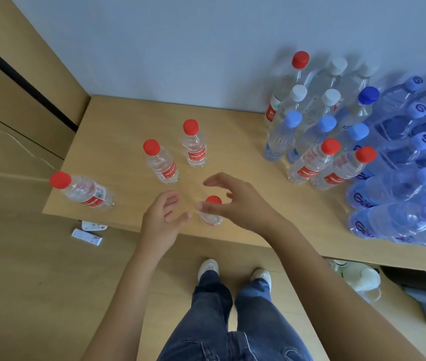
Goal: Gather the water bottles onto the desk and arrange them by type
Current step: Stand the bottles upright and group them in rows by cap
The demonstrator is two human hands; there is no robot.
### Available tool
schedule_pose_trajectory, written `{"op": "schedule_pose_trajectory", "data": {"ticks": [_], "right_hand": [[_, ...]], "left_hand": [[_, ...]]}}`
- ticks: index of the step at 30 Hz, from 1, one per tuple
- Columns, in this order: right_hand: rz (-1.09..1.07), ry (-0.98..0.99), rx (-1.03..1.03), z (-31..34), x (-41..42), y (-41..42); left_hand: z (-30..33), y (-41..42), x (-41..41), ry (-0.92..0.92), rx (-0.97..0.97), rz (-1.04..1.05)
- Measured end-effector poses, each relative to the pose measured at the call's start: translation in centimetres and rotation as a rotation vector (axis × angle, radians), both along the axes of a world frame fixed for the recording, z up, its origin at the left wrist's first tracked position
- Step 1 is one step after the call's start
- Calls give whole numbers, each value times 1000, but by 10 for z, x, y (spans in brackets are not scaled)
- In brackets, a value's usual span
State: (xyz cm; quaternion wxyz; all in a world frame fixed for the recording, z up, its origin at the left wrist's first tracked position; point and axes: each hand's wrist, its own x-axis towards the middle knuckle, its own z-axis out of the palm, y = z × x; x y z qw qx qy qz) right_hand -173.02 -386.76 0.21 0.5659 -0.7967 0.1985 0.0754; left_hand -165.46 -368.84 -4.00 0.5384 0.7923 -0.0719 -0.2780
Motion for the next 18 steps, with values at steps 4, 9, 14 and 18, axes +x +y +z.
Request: {"op": "schedule_pose_trajectory", "data": {"ticks": [4,9,14,18], "right_hand": [[4,4,13,-21,-8,10],[-174,-52,194,-24,-10,10],[-247,-137,344,2,-11,-4],[-286,-216,484,25,-10,-14]], "left_hand": [[-14,9,-6,28,45,-97],[-20,7,-13,73,77,-255],[-9,-4,-17,56,25,-408],[13,-20,-24,182,-127,-512]]}}
